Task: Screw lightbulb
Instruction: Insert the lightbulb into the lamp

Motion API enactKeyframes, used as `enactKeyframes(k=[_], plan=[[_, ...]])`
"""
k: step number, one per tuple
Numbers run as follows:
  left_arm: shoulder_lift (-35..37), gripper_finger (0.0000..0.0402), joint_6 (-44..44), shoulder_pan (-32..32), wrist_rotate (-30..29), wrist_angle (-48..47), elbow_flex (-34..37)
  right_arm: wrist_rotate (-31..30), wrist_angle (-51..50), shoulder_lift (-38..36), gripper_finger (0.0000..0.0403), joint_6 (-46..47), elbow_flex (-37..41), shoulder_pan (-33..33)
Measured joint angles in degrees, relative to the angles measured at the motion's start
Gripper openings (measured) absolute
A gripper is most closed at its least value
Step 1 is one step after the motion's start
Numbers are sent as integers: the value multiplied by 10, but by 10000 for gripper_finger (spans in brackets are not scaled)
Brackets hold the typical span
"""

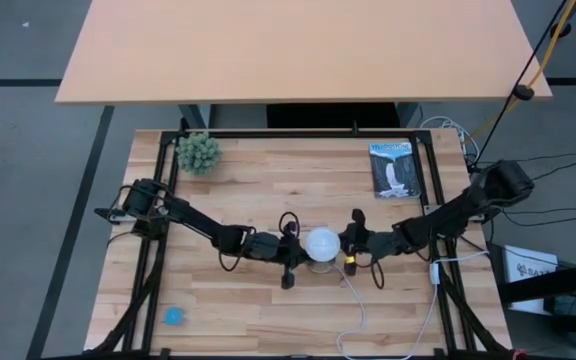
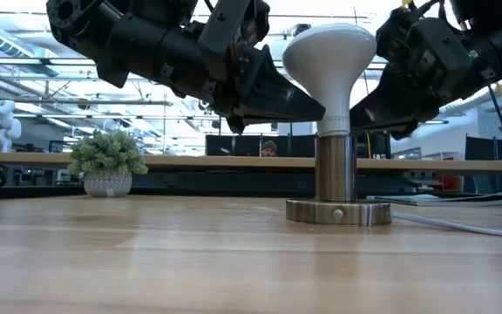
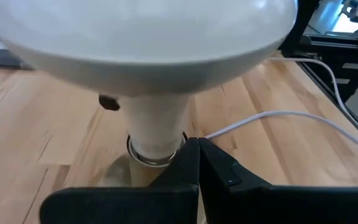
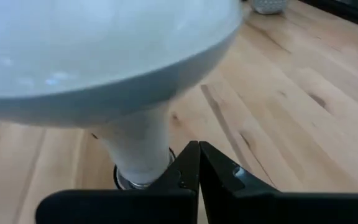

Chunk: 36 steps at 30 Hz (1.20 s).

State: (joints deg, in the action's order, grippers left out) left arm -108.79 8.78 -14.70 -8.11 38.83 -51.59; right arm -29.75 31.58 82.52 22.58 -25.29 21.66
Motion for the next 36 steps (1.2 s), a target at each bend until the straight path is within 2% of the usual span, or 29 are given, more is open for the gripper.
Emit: enactKeyframes(k=[3, 7, 18, 27, 36], plan=[[0, 0, 0, 0, 1, 2, 0, 2, 3, 16, 0, -4, -6, -7], [0, 0, -1, 0, 4, 2, 0, 36, 13, 27, 0, -1, -8, -9], [0, 0, -3, 21, 7, 0, 0, 54, 16, 26, 0, 3, -8, -10], [0, 0, -3, 36, 41, -17, 0, 66, 12, 23, 0, 13, -8, -2], [0, 0, -5, 46, 20, -28, 0, 84, -28, 6, 0, 44, -8, 27]])
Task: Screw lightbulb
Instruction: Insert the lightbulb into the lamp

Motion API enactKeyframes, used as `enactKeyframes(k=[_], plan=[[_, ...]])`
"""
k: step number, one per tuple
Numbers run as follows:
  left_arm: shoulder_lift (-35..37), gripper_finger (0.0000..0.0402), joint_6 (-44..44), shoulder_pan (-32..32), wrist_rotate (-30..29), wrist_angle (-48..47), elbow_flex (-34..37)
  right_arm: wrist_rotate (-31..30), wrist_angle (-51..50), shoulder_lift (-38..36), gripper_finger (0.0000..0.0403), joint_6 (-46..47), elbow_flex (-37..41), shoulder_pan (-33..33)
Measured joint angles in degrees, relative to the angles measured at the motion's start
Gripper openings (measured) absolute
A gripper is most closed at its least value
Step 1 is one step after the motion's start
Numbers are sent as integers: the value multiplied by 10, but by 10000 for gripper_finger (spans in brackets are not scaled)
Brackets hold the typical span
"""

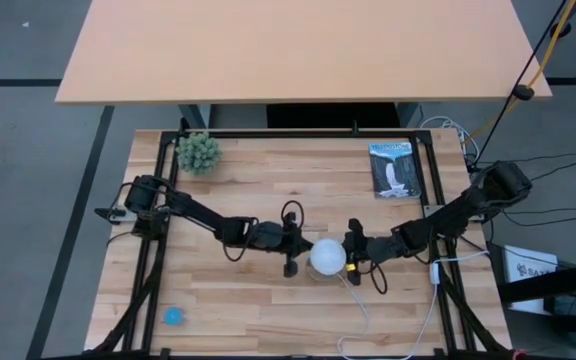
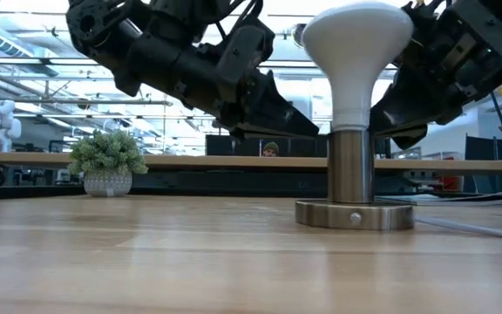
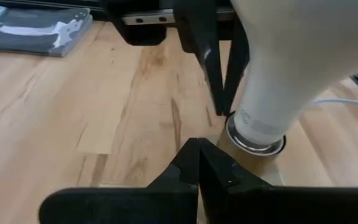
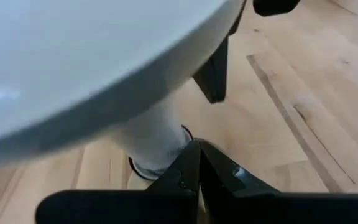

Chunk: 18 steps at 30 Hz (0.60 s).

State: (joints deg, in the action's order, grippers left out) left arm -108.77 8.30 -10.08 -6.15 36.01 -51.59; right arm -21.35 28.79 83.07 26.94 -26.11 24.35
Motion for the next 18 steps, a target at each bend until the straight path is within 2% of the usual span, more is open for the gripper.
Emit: enactKeyframes(k=[6, 9, 12, 18], plan=[[0, 0, 21, 7, 5, 0, 0, -8, -53, -28, 0, 29, 0, 18], [0, 0, 22, 0, 34, 2, 0, -12, -79, -42, 0, 43, 0, 18], [0, 0, 23, -11, 57, 3, 0, -13, -78, -49, 0, 40, 0, 18], [0, 0, 23, -29, 57, 8, 0, -28, -60, -50, 0, 24, 0, 17]])
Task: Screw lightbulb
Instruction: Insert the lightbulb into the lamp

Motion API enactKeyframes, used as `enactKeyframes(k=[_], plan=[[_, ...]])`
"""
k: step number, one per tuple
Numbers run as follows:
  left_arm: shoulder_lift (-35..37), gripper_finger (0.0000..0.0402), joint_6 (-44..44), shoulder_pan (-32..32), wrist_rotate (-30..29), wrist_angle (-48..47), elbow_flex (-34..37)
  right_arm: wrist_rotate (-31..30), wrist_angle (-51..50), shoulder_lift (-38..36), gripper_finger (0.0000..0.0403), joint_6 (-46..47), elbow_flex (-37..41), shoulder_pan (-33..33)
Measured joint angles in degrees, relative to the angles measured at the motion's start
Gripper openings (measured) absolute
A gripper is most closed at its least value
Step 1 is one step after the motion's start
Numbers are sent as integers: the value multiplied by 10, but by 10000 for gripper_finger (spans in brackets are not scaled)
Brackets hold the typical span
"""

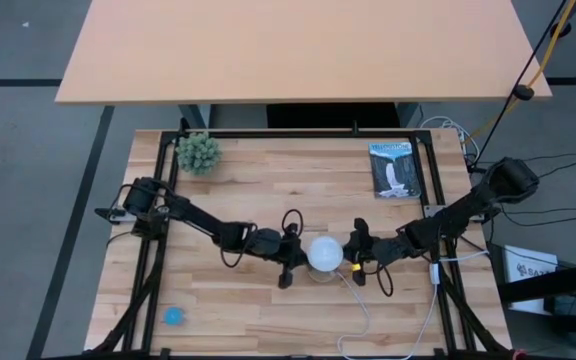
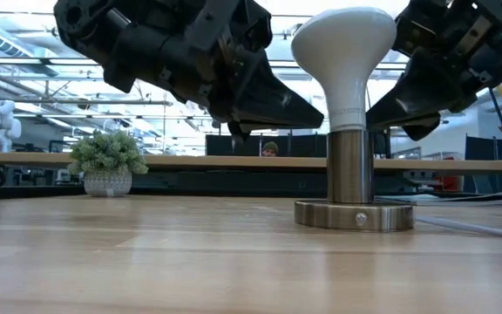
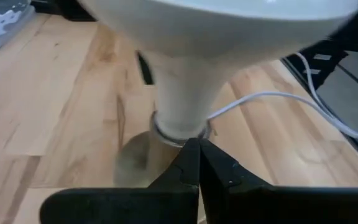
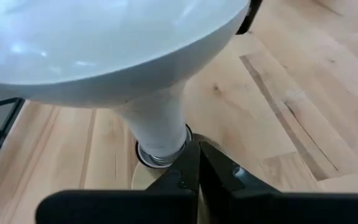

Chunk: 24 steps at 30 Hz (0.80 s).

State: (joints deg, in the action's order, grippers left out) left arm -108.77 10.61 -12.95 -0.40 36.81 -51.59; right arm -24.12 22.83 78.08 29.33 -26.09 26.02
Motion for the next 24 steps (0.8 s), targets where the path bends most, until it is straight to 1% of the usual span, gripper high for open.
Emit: enactKeyframes(k=[5, 9, 14, 21, 24], plan=[[0, 0, -1, 2, 1, 0, -10, -17, 11, 0, 0, -7, 0, -1], [0, 0, -16, 1, 13, -2, -31, -15, 35, 0, 0, -26, 0, -1], [0, 0, -21, 4, 12, -16, -39, -9, 32, 0, 0, -19, 0, -1], [0, 0, -21, 18, 4, -51, -39, 66, 33, 0, 0, -1, 0, -1], [0, 0, -21, 27, 2, -51, -39, 83, 33, 0, 0, 1, 0, 1]])
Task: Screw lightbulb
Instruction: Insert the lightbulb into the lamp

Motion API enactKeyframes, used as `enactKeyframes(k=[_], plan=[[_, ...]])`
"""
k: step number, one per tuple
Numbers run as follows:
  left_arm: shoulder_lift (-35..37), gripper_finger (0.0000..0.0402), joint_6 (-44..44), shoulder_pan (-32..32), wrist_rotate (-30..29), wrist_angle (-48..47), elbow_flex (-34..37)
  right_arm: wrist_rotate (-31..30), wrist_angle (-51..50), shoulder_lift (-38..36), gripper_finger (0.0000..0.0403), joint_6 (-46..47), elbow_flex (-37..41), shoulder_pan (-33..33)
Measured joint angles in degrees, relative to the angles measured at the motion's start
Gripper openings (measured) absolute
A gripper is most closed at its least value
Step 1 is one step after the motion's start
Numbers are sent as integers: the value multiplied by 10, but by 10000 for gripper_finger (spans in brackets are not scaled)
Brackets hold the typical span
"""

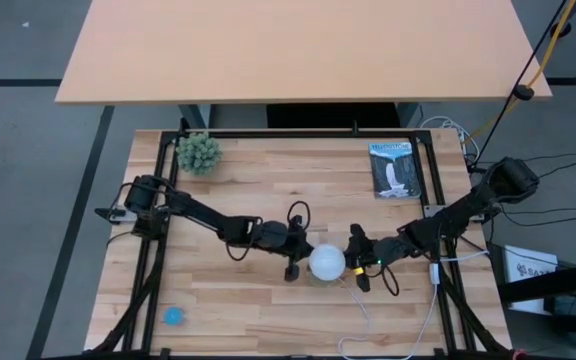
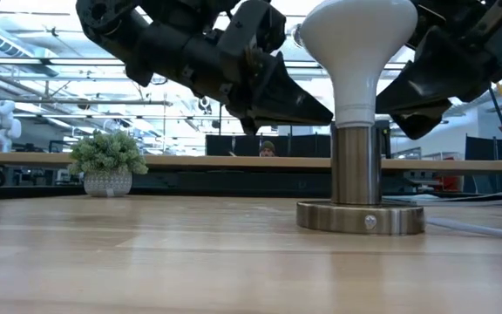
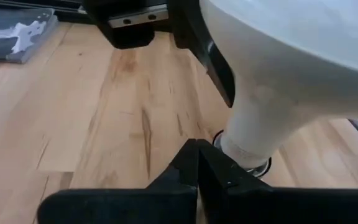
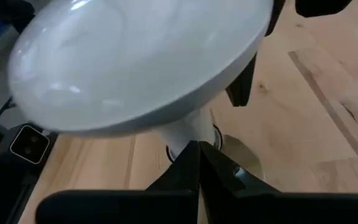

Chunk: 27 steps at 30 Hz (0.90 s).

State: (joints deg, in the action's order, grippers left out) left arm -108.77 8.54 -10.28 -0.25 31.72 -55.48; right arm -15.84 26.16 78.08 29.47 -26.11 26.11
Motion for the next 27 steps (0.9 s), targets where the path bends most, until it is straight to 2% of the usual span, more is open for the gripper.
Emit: enactKeyframes(k=[9, 14, 17, 21, 27], plan=[[0, 0, 15, -1, -37, -24, 0, 22, -22, 0, 0, 22, 0, 15], [0, 0, 27, -10, -51, -73, 0, -41, -66, 0, 0, 53, 0, 15], [0, 0, 28, -19, -38, -70, 0, -69, -44, 0, 0, 40, 0, 15], [0, 0, 28, -37, -7, -46, 0, -68, -11, 0, 0, 10, 0, 15], [0, 0, 15, -45, -6, -36, 0, -68, -6, 0, 0, 10, 0, 15]])
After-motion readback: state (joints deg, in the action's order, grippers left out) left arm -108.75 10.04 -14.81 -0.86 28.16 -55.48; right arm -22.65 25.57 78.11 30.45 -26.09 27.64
